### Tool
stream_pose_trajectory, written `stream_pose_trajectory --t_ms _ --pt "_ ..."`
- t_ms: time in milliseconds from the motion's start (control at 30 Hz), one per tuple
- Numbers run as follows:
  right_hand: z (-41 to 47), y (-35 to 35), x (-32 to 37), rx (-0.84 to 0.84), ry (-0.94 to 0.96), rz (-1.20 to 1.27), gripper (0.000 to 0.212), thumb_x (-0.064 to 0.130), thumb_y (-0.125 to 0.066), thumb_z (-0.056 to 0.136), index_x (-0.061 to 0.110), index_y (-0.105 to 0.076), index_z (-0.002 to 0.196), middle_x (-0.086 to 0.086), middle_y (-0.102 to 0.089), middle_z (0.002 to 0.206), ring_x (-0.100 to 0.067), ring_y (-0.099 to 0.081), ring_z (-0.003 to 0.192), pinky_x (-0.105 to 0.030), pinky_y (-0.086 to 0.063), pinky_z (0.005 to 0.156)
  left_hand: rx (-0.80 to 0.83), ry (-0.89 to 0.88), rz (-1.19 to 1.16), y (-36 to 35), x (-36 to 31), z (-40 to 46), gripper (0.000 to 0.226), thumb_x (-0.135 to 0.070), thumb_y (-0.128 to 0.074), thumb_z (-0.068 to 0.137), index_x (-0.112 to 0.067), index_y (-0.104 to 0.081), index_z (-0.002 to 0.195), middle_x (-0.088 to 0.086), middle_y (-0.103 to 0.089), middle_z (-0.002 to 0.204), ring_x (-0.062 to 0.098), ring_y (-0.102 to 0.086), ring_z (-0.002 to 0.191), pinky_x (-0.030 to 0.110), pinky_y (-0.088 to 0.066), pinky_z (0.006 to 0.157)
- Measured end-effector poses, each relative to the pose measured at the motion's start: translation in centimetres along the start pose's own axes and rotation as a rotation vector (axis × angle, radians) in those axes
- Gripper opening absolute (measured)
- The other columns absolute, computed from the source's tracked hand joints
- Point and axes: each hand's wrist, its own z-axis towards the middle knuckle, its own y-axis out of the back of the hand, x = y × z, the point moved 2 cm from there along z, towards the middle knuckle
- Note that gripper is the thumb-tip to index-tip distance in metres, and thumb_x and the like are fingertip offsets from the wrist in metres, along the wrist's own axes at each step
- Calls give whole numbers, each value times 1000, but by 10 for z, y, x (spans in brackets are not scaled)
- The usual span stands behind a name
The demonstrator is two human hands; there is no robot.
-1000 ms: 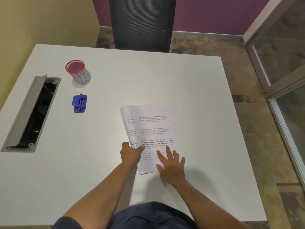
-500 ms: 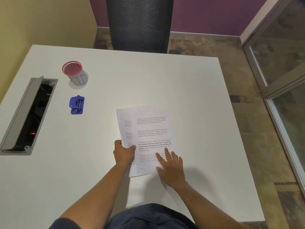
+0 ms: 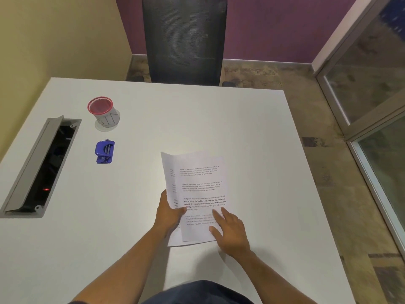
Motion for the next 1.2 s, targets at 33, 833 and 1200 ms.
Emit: stream_pose_trajectory --t_ms 33,833,1200 --pt "0 3 0 -54 -38 104 61 59 -35 96 36 -24 152 5 -23 162 -17 -24 145 -38 -17 120 23 -13 -10 1 -3 -1 70 6 -69 74 -53 -55 110 -17 -71 106 6 -69 96 27 -60 68" --pt "14 13 16 347 -132 1816 51 33 -71 88 15 -57 134 -16 -57 138 -31 -57 125 -44 -48 101 611 -290 378 32 -151 -36 79 -17 -82 74 -47 -41 134 -17 -62 122 14 -63 114 30 -56 89" --pt "30 47 -7 3 -123 1775 54 9 -73 82 9 -55 133 -18 -65 128 -39 -62 118 -56 -49 98 218 -200 368 47 -110 -23 63 -6 -78 77 -43 -49 119 -7 -73 106 7 -68 100 44 -57 87"
